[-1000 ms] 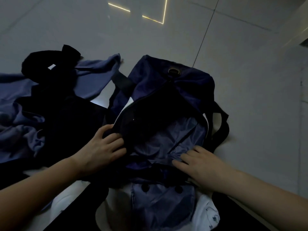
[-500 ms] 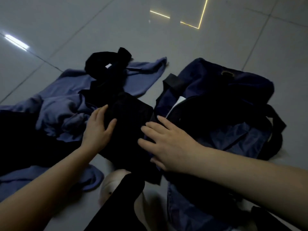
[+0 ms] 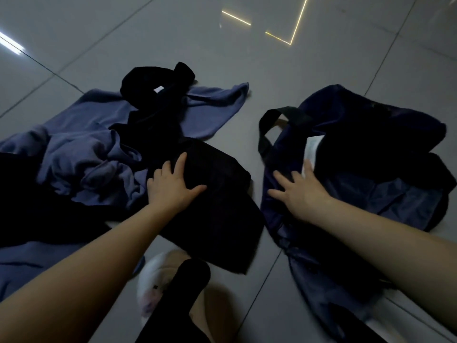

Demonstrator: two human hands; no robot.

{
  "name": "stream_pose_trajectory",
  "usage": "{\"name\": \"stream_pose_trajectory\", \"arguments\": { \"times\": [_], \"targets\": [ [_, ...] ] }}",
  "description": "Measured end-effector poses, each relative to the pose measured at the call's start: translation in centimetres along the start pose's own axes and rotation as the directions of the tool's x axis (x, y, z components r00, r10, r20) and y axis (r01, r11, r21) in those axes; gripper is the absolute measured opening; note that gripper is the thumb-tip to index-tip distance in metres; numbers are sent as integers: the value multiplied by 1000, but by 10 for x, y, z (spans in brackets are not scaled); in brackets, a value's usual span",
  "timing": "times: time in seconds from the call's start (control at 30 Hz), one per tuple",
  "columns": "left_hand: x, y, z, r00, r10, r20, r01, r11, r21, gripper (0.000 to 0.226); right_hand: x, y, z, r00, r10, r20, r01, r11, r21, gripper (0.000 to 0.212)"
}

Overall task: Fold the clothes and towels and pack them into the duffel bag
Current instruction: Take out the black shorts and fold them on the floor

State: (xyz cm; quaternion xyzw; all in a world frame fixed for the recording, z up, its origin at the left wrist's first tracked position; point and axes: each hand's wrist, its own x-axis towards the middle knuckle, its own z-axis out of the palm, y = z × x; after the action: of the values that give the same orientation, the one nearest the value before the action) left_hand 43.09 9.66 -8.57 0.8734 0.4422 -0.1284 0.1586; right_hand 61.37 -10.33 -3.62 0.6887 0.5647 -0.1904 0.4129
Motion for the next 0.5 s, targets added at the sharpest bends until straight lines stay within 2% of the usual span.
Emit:
{"name": "stream_pose_trajectory", "arguments": {
  "times": [0.13, 0.2, 0.27, 0.3, 0.33, 0.37, 0.43, 0.5],
  "targets": [
    [-8, 27, 8, 997, -46, 65, 48, 998, -39, 101, -13, 27, 16, 997, 39, 65, -41, 999, 25, 61],
    [-12, 40, 12, 995, -82, 61, 82, 997, 3, 102, -24, 24, 15, 996, 9, -91, 4, 990, 141, 58],
    [-13, 49, 14, 996, -84, 37, 82, 995, 55, 104, -35, 6, 11, 945, 63, -322, 67, 923, 379, 43],
    [-12, 52, 14, 995, -91, 32, 89, 994, 61, 106, -41, -6, 8, 935, 124, -332, 93, 818, 567, 41],
    [-11, 54, 14, 993, -109, 32, 107, 993, 53, 108, -46, -19, 5, 954, 155, -255, 93, 655, 749, 44],
    [-10, 57, 14, 990, -135, 35, 134, 990, 34, 110, -46, -29, 5, 986, 116, -116, 46, 483, 874, 53],
    [-9, 61, 13, 982, -182, 42, 184, 982, -40, 111, -36, -42, 9, 994, -3, 106, -102, 239, 966, 77],
    [-10, 67, 14, 981, -190, 46, 195, 958, -211, 103, -21, -48, 14, 980, 33, 195, -195, 0, 981, 89]
  ]
}}
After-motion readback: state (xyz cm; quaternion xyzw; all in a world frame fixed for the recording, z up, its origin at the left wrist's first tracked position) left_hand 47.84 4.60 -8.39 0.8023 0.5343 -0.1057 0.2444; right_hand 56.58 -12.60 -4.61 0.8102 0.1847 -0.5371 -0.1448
